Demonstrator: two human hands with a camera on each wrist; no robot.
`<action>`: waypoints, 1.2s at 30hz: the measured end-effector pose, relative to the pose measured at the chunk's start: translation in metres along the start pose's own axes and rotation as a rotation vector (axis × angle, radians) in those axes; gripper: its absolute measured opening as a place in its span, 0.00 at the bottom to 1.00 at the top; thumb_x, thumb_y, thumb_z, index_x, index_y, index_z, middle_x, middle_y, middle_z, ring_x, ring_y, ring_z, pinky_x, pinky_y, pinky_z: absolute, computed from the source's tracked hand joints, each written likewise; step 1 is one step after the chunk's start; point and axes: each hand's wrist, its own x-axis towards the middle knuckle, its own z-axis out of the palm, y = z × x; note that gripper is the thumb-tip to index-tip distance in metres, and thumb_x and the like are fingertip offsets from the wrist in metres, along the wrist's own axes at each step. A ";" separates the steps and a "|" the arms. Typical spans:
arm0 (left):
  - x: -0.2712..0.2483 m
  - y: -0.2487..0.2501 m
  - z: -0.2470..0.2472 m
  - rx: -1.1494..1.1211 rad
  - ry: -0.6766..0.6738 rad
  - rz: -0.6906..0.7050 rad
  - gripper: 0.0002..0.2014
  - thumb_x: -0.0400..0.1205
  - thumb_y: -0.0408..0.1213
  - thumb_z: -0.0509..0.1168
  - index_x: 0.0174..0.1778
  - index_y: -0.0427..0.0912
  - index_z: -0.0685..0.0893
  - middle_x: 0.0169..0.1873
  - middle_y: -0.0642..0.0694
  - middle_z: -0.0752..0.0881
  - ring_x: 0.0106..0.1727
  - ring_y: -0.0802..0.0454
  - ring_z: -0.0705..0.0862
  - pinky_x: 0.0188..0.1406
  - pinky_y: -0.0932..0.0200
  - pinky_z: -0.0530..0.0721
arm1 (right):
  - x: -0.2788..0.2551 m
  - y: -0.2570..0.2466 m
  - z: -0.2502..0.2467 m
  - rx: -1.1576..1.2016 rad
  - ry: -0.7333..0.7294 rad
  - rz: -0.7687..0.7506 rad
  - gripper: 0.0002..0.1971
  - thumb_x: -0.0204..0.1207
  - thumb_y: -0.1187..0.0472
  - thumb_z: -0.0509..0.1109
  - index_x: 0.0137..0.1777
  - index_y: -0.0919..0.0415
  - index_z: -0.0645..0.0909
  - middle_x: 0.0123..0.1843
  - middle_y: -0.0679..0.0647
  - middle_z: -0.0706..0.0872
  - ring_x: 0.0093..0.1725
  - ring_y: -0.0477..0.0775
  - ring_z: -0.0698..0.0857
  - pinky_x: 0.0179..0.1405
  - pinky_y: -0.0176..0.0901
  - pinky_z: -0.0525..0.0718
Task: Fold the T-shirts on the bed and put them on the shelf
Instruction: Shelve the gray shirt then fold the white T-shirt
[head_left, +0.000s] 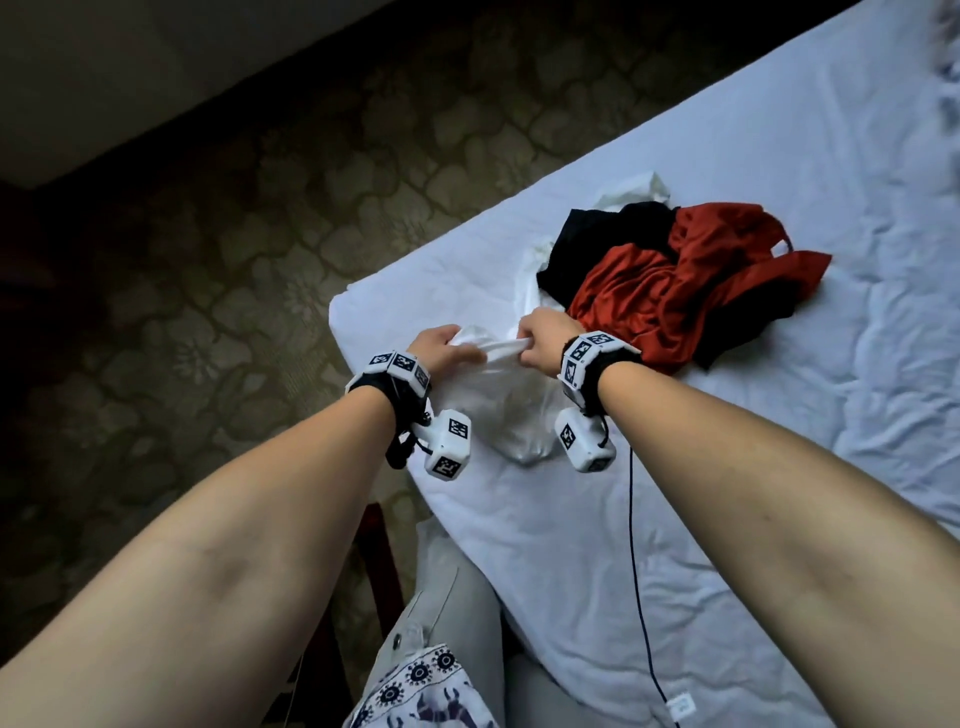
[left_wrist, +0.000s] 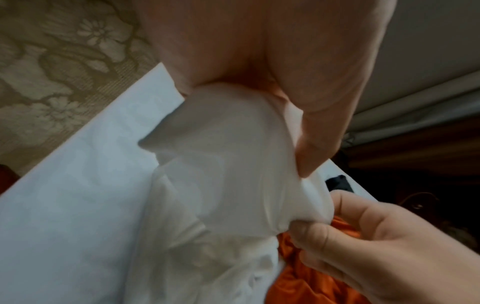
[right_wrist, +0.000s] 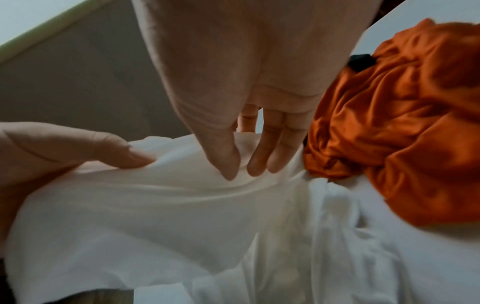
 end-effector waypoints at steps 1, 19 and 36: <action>-0.005 0.008 0.002 0.012 -0.009 0.019 0.16 0.66 0.43 0.76 0.46 0.41 0.85 0.41 0.41 0.86 0.43 0.45 0.85 0.49 0.48 0.84 | -0.010 0.001 -0.006 0.007 0.027 0.012 0.10 0.73 0.58 0.73 0.53 0.59 0.83 0.58 0.59 0.82 0.60 0.61 0.82 0.47 0.43 0.74; -0.207 0.159 0.060 0.155 -0.055 0.431 0.28 0.62 0.48 0.78 0.56 0.38 0.86 0.42 0.42 0.86 0.43 0.46 0.85 0.49 0.50 0.84 | -0.258 0.002 -0.111 0.349 0.514 -0.013 0.04 0.65 0.65 0.70 0.38 0.58 0.78 0.37 0.56 0.81 0.44 0.61 0.82 0.33 0.37 0.71; -0.397 0.248 0.149 0.465 0.024 0.668 0.05 0.77 0.34 0.71 0.44 0.39 0.81 0.30 0.44 0.78 0.30 0.48 0.76 0.27 0.61 0.74 | -0.466 0.028 -0.170 0.501 0.975 -0.036 0.06 0.77 0.59 0.64 0.44 0.55 0.83 0.45 0.55 0.88 0.47 0.57 0.85 0.48 0.48 0.83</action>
